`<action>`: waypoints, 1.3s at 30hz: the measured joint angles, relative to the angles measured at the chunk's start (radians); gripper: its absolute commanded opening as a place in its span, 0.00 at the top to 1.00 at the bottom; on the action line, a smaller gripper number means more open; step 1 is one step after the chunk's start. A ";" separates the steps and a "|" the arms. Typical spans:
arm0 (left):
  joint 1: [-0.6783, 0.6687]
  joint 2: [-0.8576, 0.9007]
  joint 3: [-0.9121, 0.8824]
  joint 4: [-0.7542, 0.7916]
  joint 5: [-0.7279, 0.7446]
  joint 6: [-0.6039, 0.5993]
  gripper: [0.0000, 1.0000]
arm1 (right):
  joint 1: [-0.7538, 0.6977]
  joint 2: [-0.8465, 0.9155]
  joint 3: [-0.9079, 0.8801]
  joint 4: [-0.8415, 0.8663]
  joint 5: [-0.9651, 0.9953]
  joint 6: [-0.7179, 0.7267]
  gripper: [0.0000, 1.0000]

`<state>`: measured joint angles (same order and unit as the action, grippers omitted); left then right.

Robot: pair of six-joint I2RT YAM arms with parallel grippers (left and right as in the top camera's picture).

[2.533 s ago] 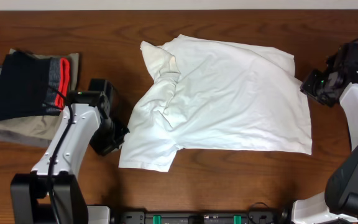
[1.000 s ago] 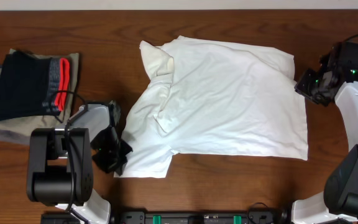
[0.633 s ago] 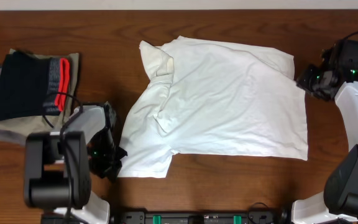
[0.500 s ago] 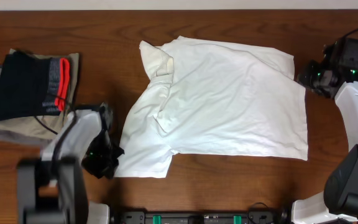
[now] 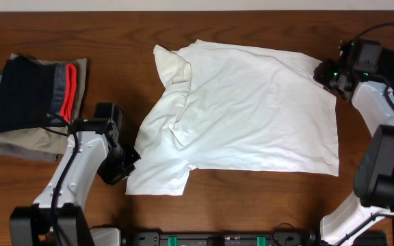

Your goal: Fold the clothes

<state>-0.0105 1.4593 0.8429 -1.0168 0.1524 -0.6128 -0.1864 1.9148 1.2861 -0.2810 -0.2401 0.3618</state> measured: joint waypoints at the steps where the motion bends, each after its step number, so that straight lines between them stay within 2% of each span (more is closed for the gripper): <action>1: 0.000 0.010 0.000 0.000 0.003 0.015 0.93 | 0.003 0.022 0.023 0.006 -0.002 -0.004 0.77; 4: 0.000 0.015 0.000 0.003 0.008 0.046 0.88 | 0.011 0.088 0.123 -0.005 0.004 -0.021 0.76; 11: 0.000 0.015 0.000 -0.001 0.018 0.065 0.87 | 0.021 0.258 0.393 -0.114 0.041 -0.053 0.78; 15: 0.000 0.015 0.000 -0.003 0.021 0.068 0.86 | 0.021 0.335 0.474 -0.165 0.051 -0.064 0.87; 19: 0.000 0.015 0.000 -0.003 0.023 0.068 0.87 | 0.021 0.382 0.488 -0.196 0.055 -0.069 0.99; 25: 0.000 0.015 0.000 -0.003 0.024 0.068 0.86 | 0.021 0.406 0.488 -0.278 0.073 -0.070 0.99; 39: 0.000 0.015 0.000 0.004 0.024 0.068 0.85 | 0.021 0.442 0.512 -0.272 0.112 -0.067 0.99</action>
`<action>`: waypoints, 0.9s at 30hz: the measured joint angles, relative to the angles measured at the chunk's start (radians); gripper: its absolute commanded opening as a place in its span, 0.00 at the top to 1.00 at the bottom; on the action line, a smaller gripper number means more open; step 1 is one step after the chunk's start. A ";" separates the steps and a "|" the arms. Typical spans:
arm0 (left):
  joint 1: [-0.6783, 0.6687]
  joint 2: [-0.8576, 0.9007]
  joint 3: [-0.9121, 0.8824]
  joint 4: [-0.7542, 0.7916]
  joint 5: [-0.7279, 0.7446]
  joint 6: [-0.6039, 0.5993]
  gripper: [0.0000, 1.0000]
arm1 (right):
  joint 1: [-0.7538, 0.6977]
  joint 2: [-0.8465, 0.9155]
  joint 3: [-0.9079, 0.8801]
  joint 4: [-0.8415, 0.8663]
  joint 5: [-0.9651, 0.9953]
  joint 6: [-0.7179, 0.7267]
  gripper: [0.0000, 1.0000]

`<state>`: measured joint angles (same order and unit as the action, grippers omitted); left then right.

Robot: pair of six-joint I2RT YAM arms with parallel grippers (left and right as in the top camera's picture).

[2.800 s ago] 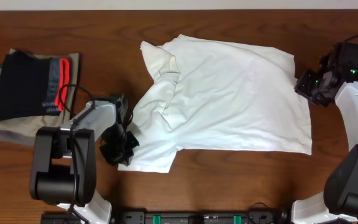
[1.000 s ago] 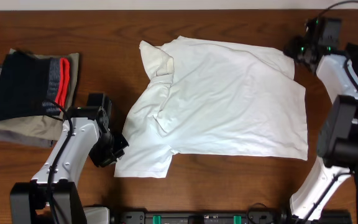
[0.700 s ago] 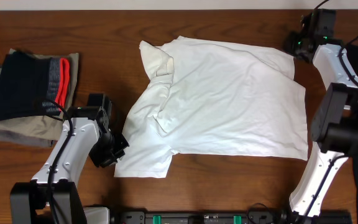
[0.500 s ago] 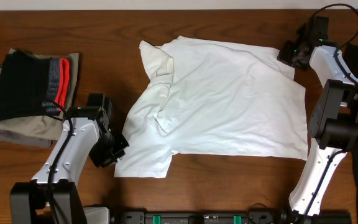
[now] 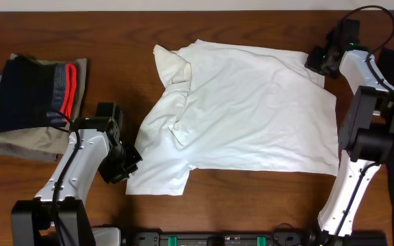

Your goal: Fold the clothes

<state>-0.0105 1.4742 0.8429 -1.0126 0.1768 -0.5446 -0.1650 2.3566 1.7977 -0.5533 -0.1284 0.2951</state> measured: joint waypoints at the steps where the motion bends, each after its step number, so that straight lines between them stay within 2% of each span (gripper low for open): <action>1: 0.000 0.000 0.000 0.000 0.000 0.000 0.85 | 0.000 0.004 0.003 0.009 0.007 0.000 0.99; 15: 0.000 0.000 0.000 -0.001 0.000 0.000 0.85 | -0.066 0.040 0.008 0.185 0.110 -0.043 0.99; 19: 0.000 0.000 0.000 -0.001 0.000 0.000 0.86 | -0.097 0.047 0.008 0.219 0.126 -0.051 0.89; 21: 0.000 0.000 0.000 -0.001 0.000 0.003 0.86 | -0.105 0.050 0.016 0.211 0.122 -0.055 0.76; 25: 0.000 0.000 0.000 -0.001 0.000 0.035 0.86 | -0.106 0.073 0.106 0.104 0.106 -0.068 0.67; 27: 0.000 0.000 0.000 0.000 0.000 0.053 0.86 | -0.106 0.089 0.196 -0.003 0.101 -0.068 0.61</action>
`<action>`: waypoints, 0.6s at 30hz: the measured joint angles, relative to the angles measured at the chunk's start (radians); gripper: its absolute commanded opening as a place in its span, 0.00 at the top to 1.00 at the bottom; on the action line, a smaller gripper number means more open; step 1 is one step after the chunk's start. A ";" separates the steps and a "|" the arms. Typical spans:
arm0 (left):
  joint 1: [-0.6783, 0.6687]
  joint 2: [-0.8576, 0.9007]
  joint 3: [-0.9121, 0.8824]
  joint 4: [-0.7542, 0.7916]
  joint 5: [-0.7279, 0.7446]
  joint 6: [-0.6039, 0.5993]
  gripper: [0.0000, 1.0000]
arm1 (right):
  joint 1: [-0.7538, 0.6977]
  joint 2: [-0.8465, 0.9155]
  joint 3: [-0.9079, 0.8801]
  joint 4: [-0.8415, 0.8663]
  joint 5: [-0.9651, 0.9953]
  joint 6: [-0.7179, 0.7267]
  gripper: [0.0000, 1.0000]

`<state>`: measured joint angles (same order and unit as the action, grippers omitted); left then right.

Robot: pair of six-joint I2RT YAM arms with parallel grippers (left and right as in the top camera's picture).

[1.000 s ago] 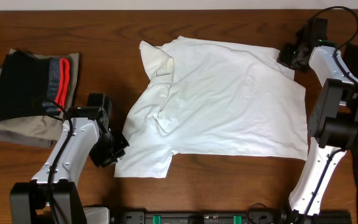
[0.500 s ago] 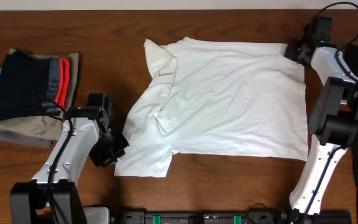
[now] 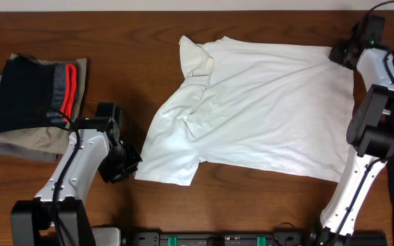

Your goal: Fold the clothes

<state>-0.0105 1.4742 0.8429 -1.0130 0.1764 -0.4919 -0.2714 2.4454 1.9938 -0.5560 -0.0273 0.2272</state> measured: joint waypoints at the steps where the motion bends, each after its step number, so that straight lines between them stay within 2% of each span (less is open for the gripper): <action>1: 0.000 0.000 0.000 0.000 0.000 0.009 0.86 | 0.000 0.003 0.041 -0.056 0.000 0.000 0.57; 4: -0.001 0.000 0.008 -0.003 0.000 0.043 0.87 | 0.000 0.008 0.237 -0.248 0.000 -0.001 0.36; 5: -0.004 0.000 0.017 -0.004 0.000 0.055 0.87 | 0.000 0.008 0.294 -0.299 0.001 0.002 0.26; 6: -0.010 0.000 0.032 -0.004 0.000 0.070 0.86 | 0.000 0.008 0.374 -0.358 -0.002 0.001 0.07; 7: -0.019 0.000 0.052 -0.004 0.001 0.082 0.85 | 0.000 0.008 0.449 -0.418 -0.004 -0.003 0.01; 8: -0.029 -0.001 0.071 -0.002 0.000 0.094 0.77 | 0.000 0.008 0.523 -0.477 -0.010 -0.003 0.01; 11: -0.081 -0.001 0.152 0.007 0.002 0.137 0.29 | 0.000 0.007 0.683 -0.631 -0.049 -0.006 0.01; 13: -0.135 -0.001 0.217 0.034 0.000 0.167 0.02 | 0.000 0.006 0.779 -0.737 -0.098 -0.005 0.01; 18: -0.227 -0.002 0.332 0.134 -0.021 0.223 0.02 | 0.002 0.002 0.860 -0.904 -0.240 -0.038 0.09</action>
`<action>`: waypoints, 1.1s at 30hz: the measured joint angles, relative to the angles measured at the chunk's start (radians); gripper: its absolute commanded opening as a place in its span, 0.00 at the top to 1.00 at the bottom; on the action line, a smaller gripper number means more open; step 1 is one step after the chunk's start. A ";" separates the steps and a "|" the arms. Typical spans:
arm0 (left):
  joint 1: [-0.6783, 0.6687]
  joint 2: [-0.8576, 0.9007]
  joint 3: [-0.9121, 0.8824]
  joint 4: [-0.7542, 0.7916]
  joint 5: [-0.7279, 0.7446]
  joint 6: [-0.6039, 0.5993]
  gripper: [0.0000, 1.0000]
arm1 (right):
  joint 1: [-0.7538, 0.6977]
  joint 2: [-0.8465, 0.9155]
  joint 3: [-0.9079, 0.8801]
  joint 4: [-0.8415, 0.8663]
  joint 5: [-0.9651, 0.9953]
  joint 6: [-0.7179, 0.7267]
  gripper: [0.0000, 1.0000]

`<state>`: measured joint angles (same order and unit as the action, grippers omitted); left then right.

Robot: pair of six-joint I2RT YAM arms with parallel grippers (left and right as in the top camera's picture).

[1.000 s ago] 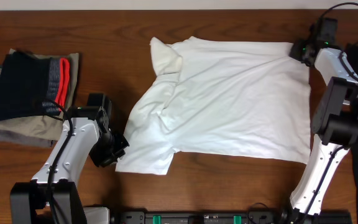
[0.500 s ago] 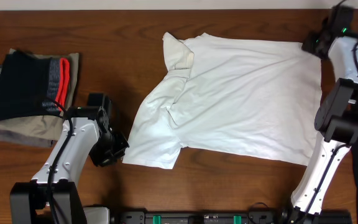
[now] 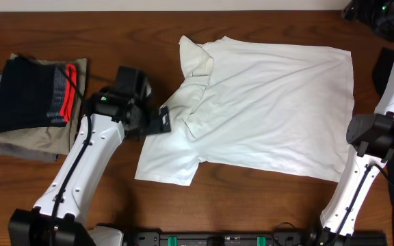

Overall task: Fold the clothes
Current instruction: 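Grasp the shirt's collar with the left gripper and pull it up-left to smooth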

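A white T-shirt [image 3: 265, 102] lies spread flat on the wooden table [image 3: 115, 27]. Its left sleeve [image 3: 197, 58] is crumpled and folded in at the top left. My left gripper [image 3: 164, 120] sits at the shirt's left edge, just below that sleeve. Its jaws look parted, with no cloth lifted. My right gripper [image 3: 364, 10] is at the far top right corner of the view, off the shirt and apart from its upper right corner [image 3: 347, 53]. Whether the right gripper is open or shut does not show.
A stack of folded clothes [image 3: 33, 102], dark with a red stripe on top of beige and grey pieces, lies at the table's left side. The right arm's white links [image 3: 388, 102] run down the right edge, beside the shirt.
My left gripper moved from beside the shirt's lower left corner up and right to its left edge under the sleeve. My right gripper left the shirt's upper right corner for the far corner. The shirt lies unchanged.
At first the shirt lay further left, with my right gripper near its upper right corner and my left gripper by the lower left corner. Then the right gripper was on that corner. After that the whole shirt lay further right. Now the right gripper is off it.
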<state>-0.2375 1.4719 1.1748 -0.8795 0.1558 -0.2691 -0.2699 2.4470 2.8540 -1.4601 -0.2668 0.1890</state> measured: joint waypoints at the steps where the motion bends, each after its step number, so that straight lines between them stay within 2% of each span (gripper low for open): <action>1: -0.006 0.002 0.017 0.021 -0.005 0.015 0.02 | 0.002 0.000 0.000 -0.034 -0.030 -0.015 0.10; 5: -0.010 0.052 0.119 0.083 -0.017 0.100 0.02 | 0.029 0.000 -0.002 -0.121 -0.092 -0.064 0.12; 12: -0.027 0.330 0.383 0.100 -0.033 0.245 0.02 | 0.125 0.000 -0.002 -0.166 -0.127 -0.109 0.12; 18: -0.072 0.521 0.576 0.126 -0.036 0.312 0.02 | 0.169 0.000 -0.002 -0.169 -0.136 -0.120 0.11; 24: -0.119 0.621 0.601 0.166 -0.036 0.376 0.02 | 0.177 0.000 -0.002 -0.170 -0.131 -0.122 0.11; 33: -0.203 0.700 0.601 0.188 -0.035 0.409 0.01 | 0.177 0.000 -0.002 -0.180 -0.122 -0.123 0.11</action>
<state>-0.4408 2.1719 1.7756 -0.6910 0.1211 0.1402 -0.0929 2.4470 2.8517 -1.6405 -0.3893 0.0662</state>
